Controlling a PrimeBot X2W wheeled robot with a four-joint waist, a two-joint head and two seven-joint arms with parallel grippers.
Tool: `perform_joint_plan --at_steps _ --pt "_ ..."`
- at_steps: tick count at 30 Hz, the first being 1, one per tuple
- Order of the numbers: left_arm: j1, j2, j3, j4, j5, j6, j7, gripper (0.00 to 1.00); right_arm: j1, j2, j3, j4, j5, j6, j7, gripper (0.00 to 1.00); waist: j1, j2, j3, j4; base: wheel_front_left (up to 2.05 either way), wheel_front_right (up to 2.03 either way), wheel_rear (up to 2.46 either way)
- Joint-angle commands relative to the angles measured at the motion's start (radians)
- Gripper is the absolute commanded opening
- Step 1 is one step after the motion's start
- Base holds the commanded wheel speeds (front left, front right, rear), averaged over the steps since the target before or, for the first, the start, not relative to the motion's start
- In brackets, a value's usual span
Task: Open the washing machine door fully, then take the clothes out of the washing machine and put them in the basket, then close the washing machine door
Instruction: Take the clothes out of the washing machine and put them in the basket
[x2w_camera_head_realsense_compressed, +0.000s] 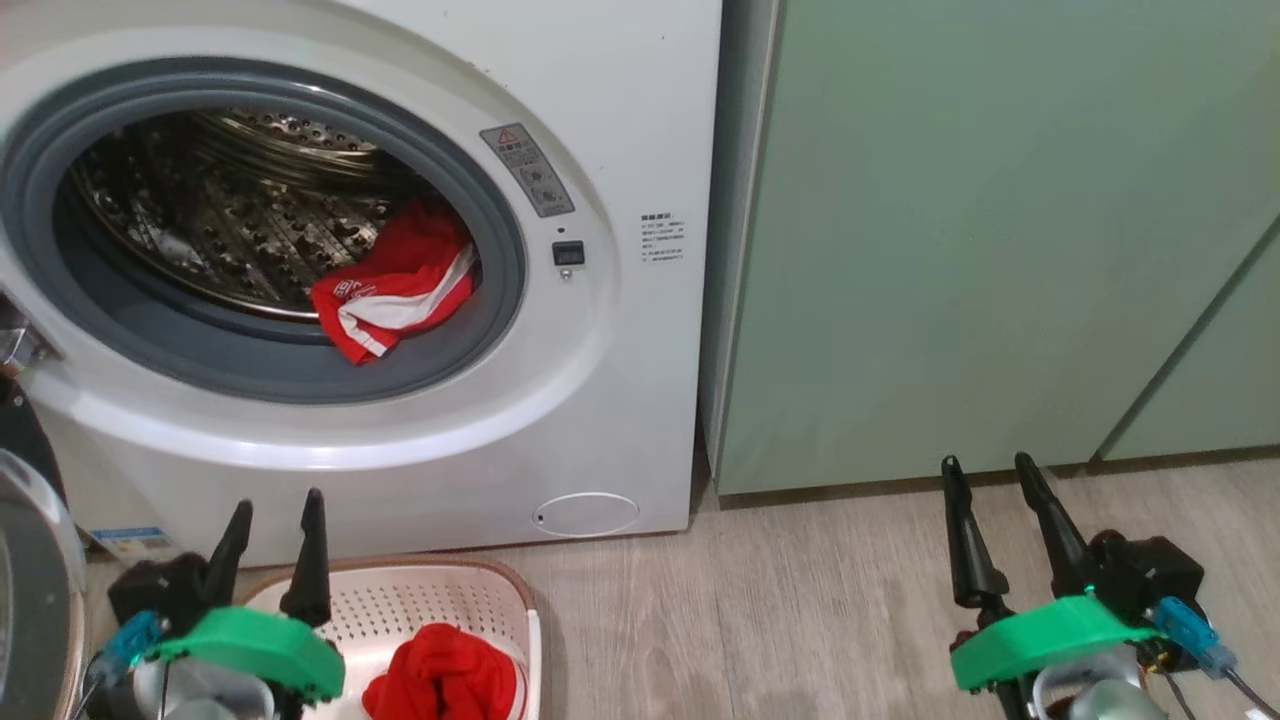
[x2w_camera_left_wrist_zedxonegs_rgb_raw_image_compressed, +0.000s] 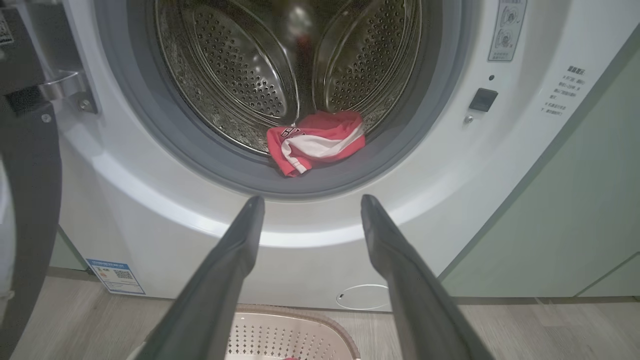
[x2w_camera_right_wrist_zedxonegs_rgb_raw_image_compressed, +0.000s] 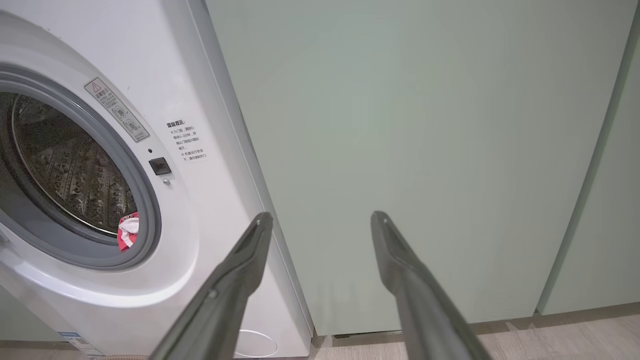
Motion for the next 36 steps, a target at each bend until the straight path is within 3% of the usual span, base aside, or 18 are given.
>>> perform_joint_plan --at_steps 1,27,32,36 --pt "-0.025 0.022 0.044 -0.042 0.005 -0.006 -0.011 1.00 -0.017 0.000 0.022 -0.036 -0.007 0.007 -0.006 1.00 0.0000 -0.0001 -0.003 0.004 0.00 0.00 0.00" --pt "-0.022 -0.019 0.091 -0.077 0.033 -0.006 -0.011 1.00 0.000 0.000 0.021 -0.045 0.030 0.007 -0.006 1.00 0.0000 -0.0001 0.000 0.021 0.00 0.00 0.00" --pt "-0.064 -0.013 0.047 0.001 0.018 -0.006 -0.006 1.00 -0.006 0.000 0.027 -0.042 0.044 0.007 -0.006 1.00 0.0000 -0.0001 0.016 0.007 0.00 0.00 0.00" --pt "-0.178 0.004 0.011 0.126 -0.010 -0.006 0.091 1.00 -0.013 0.000 0.037 -0.037 0.044 0.007 -0.006 1.00 0.0000 -0.0001 0.048 -0.004 0.00 0.00 0.00"
